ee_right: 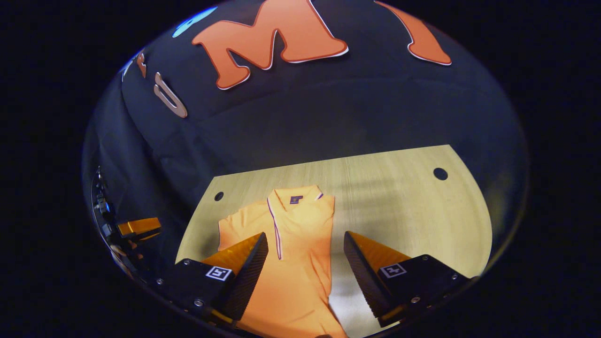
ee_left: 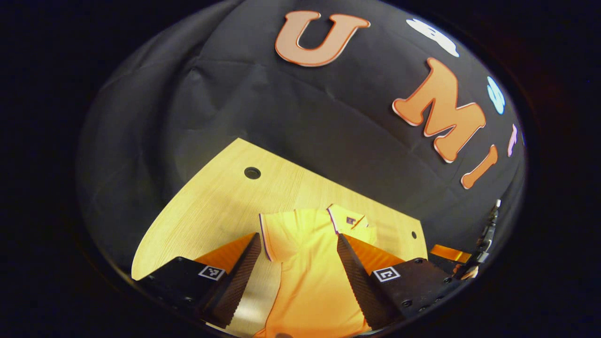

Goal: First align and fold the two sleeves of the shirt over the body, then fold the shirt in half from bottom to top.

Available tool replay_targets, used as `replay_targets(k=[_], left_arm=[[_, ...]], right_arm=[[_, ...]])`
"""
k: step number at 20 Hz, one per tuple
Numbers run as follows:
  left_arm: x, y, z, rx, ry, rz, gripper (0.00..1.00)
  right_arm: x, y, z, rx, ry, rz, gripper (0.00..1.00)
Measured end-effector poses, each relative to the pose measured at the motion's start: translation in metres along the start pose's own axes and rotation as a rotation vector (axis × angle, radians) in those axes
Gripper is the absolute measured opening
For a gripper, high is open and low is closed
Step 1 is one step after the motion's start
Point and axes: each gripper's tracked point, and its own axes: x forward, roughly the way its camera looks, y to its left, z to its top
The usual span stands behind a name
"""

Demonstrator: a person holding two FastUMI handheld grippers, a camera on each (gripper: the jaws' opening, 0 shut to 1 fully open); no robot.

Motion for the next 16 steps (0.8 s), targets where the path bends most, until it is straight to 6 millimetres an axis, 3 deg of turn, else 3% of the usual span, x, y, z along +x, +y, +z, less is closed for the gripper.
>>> replay_targets(k=[4,11,16], left_arm=[[0.053,-0.002,-0.021,0.016,0.146,0.07,0.98],[0.145,0.043,-0.074,-0.043,0.364,0.187,0.98],[0.183,0.073,-0.084,-0.052,0.44,0.275,0.98]], right_arm=[[-0.021,-0.021,-0.008,-0.015,-0.003,0.002,0.99],[-0.026,-0.05,-0.031,0.032,0.046,0.033,0.99],[-0.021,-0.073,-0.046,0.058,0.097,0.018,0.99]])
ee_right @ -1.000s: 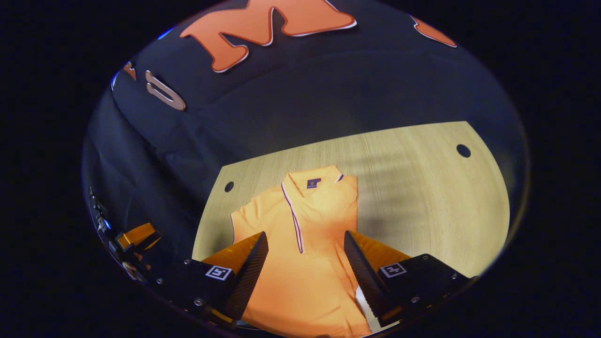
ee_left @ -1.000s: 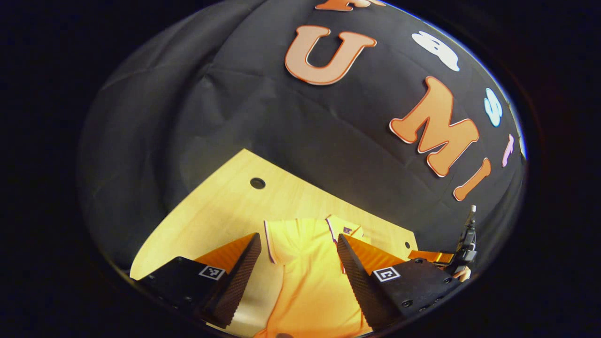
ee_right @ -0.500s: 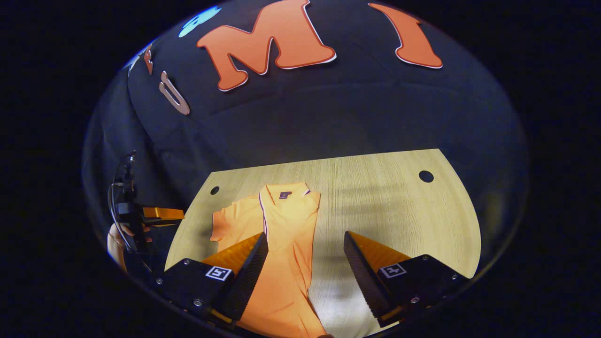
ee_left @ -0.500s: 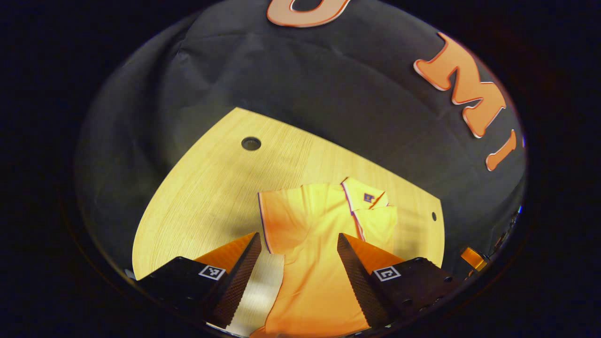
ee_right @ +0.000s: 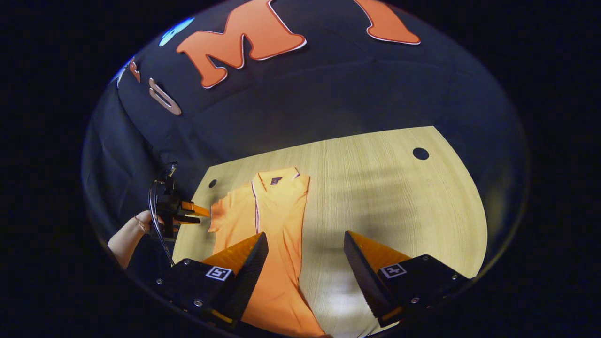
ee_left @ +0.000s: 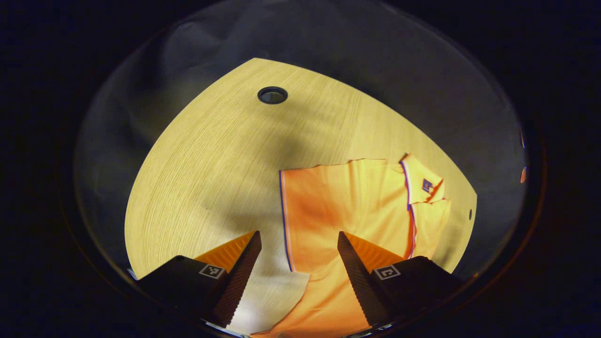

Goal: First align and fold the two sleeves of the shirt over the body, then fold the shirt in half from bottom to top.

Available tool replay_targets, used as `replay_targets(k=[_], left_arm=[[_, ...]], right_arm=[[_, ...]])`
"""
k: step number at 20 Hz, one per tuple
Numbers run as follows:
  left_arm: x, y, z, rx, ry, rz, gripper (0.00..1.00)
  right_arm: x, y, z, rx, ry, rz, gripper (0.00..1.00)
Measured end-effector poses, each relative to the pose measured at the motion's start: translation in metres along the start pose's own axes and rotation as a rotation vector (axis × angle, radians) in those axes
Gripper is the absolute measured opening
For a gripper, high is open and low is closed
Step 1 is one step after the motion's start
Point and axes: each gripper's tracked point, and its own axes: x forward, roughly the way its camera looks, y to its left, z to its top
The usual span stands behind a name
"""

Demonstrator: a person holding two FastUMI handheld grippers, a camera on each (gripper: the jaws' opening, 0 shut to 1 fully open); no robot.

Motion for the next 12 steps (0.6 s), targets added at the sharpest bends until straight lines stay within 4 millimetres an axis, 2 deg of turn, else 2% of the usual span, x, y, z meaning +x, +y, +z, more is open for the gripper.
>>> replay_targets(k=[5,12], left_arm=[[0.018,0.012,0.005,0.062,0.024,0.088,0.99],[0.034,0.009,-0.003,0.111,0.084,0.155,0.99]], right_arm=[[0.0,-0.002,-0.004,0.029,0.024,0.023,0.99],[0.005,-0.002,-0.01,0.038,0.048,0.029,0.99]])
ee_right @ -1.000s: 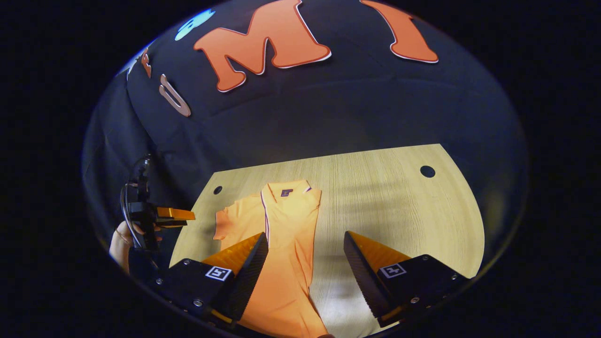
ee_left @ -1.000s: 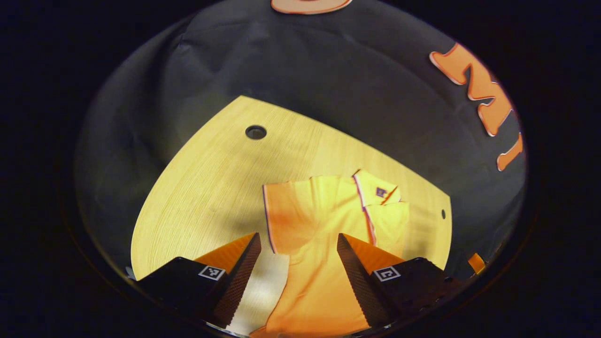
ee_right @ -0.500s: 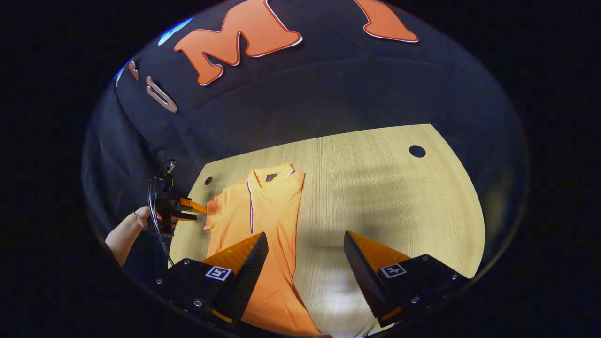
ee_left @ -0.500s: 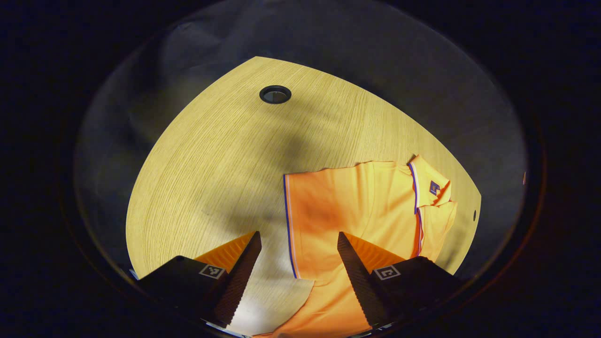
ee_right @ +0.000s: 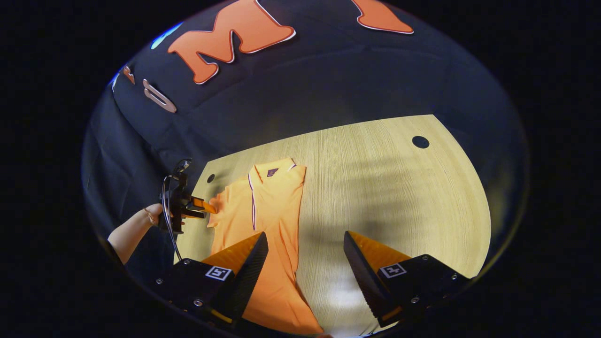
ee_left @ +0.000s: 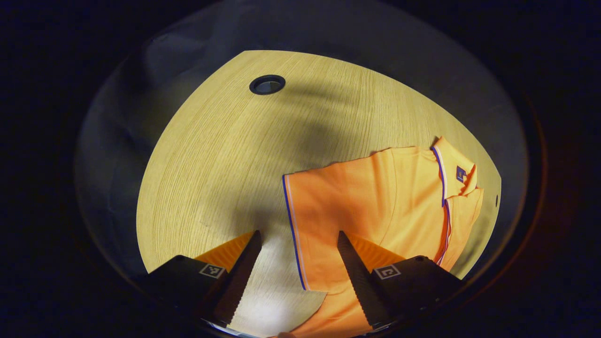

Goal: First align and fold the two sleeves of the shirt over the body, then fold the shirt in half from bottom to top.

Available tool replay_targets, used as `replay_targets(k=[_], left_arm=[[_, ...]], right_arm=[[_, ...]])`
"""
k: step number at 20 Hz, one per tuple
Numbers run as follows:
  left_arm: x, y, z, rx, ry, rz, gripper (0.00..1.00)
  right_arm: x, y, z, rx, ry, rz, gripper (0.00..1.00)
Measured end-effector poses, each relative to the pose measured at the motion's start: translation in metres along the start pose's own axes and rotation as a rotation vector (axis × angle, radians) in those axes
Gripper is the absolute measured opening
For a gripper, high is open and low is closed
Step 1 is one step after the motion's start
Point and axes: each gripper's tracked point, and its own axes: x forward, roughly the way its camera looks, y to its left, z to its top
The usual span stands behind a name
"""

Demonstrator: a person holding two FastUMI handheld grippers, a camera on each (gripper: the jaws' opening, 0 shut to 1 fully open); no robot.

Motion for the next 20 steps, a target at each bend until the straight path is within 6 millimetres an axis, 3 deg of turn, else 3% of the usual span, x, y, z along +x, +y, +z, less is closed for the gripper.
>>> replay_targets(k=[6,8,9,11,16,20], left_arm=[[0.003,-0.008,0.001,0.033,0.0,-0.003,0.94],[0.004,-0.015,0.003,0.022,-0.006,-0.003,0.53],[0.004,-0.02,0.003,0.03,-0.013,-0.014,0.4],[0.001,-0.029,0.003,0.063,-0.037,-0.032,0.04],[-0.004,-0.037,-0.001,0.043,-0.062,-0.086,0.02],[-0.036,-0.046,0.007,0.08,-0.117,-0.134,0.02]], right_arm=[[0.004,-0.003,-0.004,0.042,0.013,0.007,0.99],[0.003,-0.004,-0.004,0.057,0.009,0.014,0.99],[0.002,-0.005,-0.002,0.061,0.003,0.015,0.99],[-0.001,-0.006,0.001,0.065,-0.011,0.016,0.99],[-0.004,-0.008,0.003,0.061,-0.017,0.018,0.99],[-0.008,-0.013,0.001,0.045,-0.023,0.016,0.99]])
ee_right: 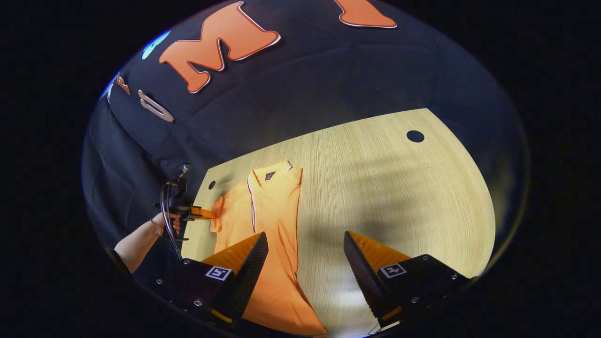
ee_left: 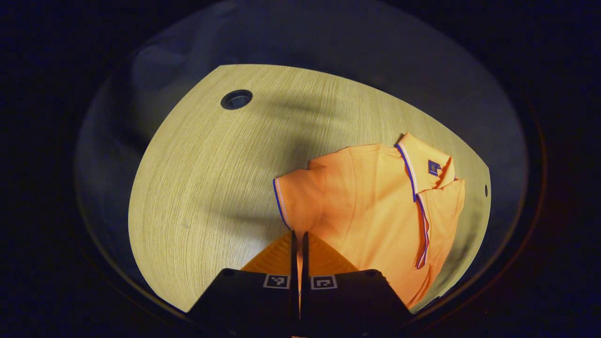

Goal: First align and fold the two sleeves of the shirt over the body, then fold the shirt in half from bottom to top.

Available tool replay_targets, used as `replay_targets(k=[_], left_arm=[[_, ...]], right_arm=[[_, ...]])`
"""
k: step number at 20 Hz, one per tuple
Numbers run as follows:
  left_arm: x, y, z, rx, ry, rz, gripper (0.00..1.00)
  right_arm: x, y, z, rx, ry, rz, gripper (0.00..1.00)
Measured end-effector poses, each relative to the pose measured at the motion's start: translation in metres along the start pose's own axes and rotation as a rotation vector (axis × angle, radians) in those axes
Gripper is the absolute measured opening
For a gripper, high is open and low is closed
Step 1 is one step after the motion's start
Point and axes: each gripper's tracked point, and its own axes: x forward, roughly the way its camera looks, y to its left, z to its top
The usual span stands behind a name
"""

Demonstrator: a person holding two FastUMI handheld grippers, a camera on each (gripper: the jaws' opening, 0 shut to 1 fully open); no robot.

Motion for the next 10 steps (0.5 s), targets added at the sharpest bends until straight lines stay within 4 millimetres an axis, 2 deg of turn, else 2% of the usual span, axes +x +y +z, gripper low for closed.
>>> replay_targets(k=[3,6,10], left_arm=[[-0.016,-0.04,0.0,0.03,-0.028,-0.068,0.02],[-0.034,-0.092,-0.002,0.045,-0.035,-0.17,0.01],[-0.052,-0.165,-0.015,0.053,-0.01,-0.303,0.02]], right_arm=[[-0.005,0.0,0.0,0.007,-0.009,0.01,0.99],[-0.011,0.001,-0.004,0.005,-0.012,0.017,0.99],[-0.022,0.002,-0.009,-0.004,-0.012,0.026,0.99]])
